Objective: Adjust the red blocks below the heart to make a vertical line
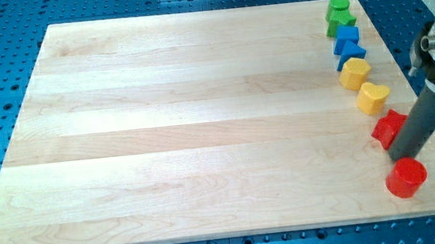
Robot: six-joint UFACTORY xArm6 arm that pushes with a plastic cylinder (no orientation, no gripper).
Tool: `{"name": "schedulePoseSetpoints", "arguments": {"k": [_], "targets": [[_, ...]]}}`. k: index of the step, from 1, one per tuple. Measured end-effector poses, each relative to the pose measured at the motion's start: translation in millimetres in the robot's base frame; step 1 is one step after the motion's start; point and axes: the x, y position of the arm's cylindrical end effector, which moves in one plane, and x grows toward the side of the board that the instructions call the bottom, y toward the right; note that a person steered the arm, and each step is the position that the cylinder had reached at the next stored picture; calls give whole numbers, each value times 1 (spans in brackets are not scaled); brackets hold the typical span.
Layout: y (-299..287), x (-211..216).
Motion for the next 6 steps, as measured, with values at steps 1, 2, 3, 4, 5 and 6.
{"name": "schedulePoseSetpoints", "arguments": {"k": [1,2,3,4,5,6], "targets": [[0,-19],[44,-15],[72,-44],[56,-45],[54,-43],[49,-43]]}}
